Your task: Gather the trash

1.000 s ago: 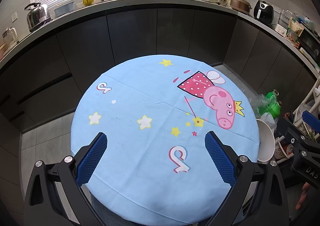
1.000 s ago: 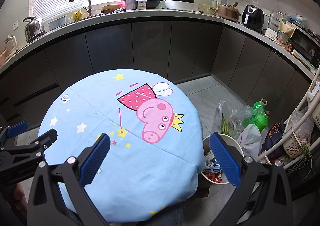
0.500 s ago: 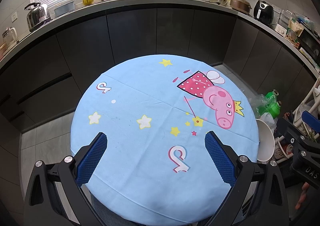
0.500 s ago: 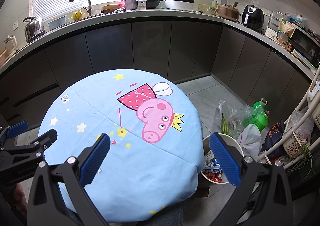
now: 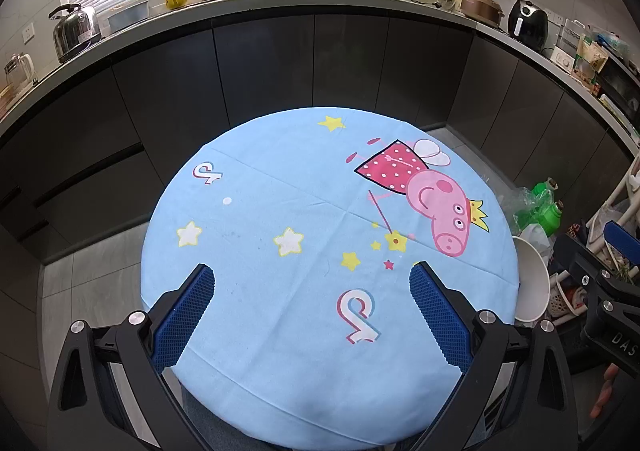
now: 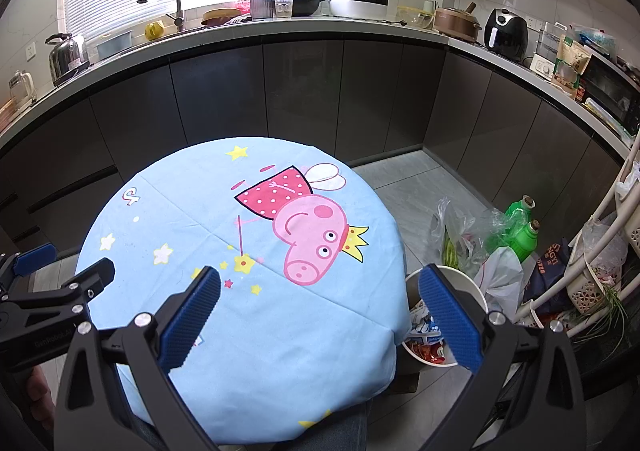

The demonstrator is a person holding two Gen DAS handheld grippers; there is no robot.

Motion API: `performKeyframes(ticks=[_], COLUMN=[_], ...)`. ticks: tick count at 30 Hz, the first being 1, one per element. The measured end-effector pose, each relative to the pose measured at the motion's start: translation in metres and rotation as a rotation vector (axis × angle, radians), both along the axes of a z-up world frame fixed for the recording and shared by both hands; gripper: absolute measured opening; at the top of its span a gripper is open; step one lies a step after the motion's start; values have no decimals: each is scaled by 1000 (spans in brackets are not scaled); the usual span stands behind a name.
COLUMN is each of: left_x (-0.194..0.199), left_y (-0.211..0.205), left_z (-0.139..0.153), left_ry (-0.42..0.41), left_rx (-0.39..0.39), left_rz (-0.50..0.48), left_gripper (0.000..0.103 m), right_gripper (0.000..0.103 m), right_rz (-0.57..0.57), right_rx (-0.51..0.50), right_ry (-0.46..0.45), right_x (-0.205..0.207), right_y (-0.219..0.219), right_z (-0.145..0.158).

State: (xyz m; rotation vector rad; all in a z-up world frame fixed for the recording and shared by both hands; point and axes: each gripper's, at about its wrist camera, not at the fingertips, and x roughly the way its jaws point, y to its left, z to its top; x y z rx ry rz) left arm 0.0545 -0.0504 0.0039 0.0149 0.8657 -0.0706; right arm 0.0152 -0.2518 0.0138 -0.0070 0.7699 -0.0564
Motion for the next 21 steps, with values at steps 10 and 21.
performKeyframes(ticks=[10, 21], left_x=[1, 0], left_y=[0, 0], left_z=[0, -1], left_ry=[2, 2], left_rx=[-1, -2], left_rz=[0, 0], left_gripper=[94, 94], right_gripper=[100, 100], right_rz=[-1, 0], right_rx=[0, 0], right_ry=[0, 1], right_x=[0, 0], right_y=[0, 0], right_z=[0, 0])
